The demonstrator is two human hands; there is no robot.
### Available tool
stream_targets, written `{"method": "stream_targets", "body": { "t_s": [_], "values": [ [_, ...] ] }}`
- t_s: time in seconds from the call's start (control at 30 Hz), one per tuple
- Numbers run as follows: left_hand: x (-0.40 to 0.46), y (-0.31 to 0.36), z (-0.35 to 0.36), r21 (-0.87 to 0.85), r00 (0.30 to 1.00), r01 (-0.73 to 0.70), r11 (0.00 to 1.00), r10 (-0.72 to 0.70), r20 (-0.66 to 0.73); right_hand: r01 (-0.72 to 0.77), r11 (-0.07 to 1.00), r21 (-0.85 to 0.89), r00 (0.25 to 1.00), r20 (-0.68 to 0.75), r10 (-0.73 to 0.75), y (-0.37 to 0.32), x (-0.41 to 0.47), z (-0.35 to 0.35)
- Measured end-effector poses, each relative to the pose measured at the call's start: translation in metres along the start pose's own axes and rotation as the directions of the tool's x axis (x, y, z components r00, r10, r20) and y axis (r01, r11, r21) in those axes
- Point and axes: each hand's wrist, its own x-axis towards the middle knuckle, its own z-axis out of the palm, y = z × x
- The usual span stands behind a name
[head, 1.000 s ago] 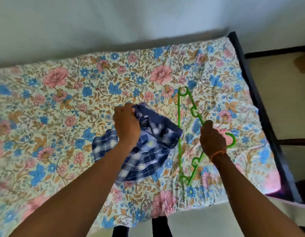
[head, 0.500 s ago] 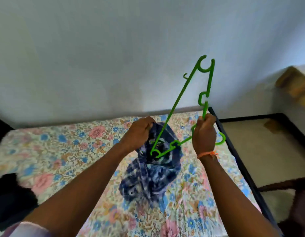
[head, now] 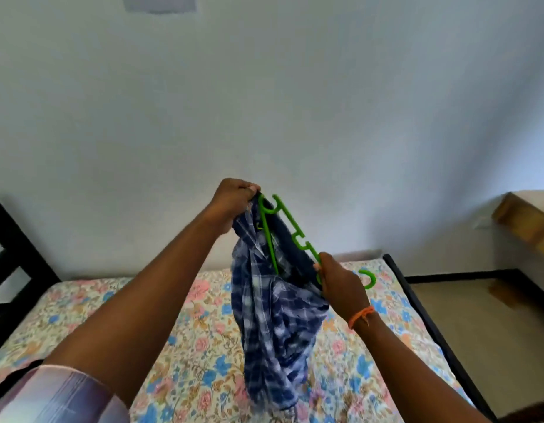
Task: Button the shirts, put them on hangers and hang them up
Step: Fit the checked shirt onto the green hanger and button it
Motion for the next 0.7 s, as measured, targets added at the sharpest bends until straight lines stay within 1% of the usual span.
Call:
{"method": "stream_targets", "body": {
  "t_s": [0.13, 0.2, 0.23, 0.27, 0.33, 0.37, 0.4, 0.43, 0.5, 0.6, 0.67, 0.7],
  "values": [
    [0.001, 0.015, -0.020, 0.108, 0.994, -0.103, 0.989, 0.098, 0.052, 0.087, 0.996, 0.024, 0.996, 0.025, -0.088, -0.012, 0.001, -0.001],
    [0.000, 0.022, -0.025, 0.131, 0.979, -0.173, 0.976, 0.156, 0.131, 0.165, 0.986, -0.026, 0.985, 0.052, -0.163, -0.016, 0.000, 0.000],
    [-0.002, 0.026, -0.027, 0.173, 0.960, -0.229, 0.958, 0.193, 0.201, 0.209, 0.975, -0.073, 0.975, 0.093, -0.202, -0.018, -0.002, 0.003],
    [-0.004, 0.031, -0.026, 0.245, 0.933, -0.301, 0.922, 0.231, 0.274, 0.252, 0.957, -0.143, 0.964, 0.126, -0.235, -0.020, -0.004, 0.007],
    [-0.012, 0.035, -0.016, 0.406, 0.865, -0.469, 0.784, 0.314, 0.391, 0.253, 0.938, -0.238, 0.959, 0.186, -0.211, -0.029, -0.005, 0.012],
    [-0.017, 0.035, -0.008, 0.451, 0.829, -0.537, 0.712, 0.350, 0.435, 0.224, 0.939, -0.260, 0.963, 0.204, -0.174, -0.035, -0.002, 0.012],
    [-0.023, 0.032, 0.001, 0.462, 0.797, -0.587, 0.665, 0.375, 0.472, 0.202, 0.941, -0.271, 0.969, 0.197, -0.151, -0.040, 0.003, 0.011],
    [-0.029, 0.027, 0.010, 0.458, 0.775, -0.616, 0.641, 0.390, 0.497, 0.184, 0.939, -0.289, 0.973, 0.189, -0.132, -0.046, 0.009, 0.009],
    [-0.038, 0.014, 0.024, 0.446, 0.758, -0.636, 0.630, 0.402, 0.513, 0.220, 0.927, -0.303, 0.966, 0.203, -0.163, -0.059, 0.025, 0.002],
    [-0.054, 0.001, 0.036, 0.355, 0.734, -0.653, 0.669, 0.444, 0.513, 0.310, 0.923, -0.227, 0.937, 0.236, -0.257, -0.072, 0.040, -0.013],
    [-0.061, -0.005, 0.031, 0.280, 0.730, -0.642, 0.714, 0.458, 0.508, 0.371, 0.888, -0.271, 0.925, 0.187, -0.330, -0.067, 0.039, -0.022],
    [-0.063, -0.010, 0.025, 0.255, 0.748, -0.610, 0.750, 0.438, 0.499, 0.385, 0.870, -0.308, 0.923, 0.151, -0.354, -0.063, 0.036, -0.026]
  ]
}}
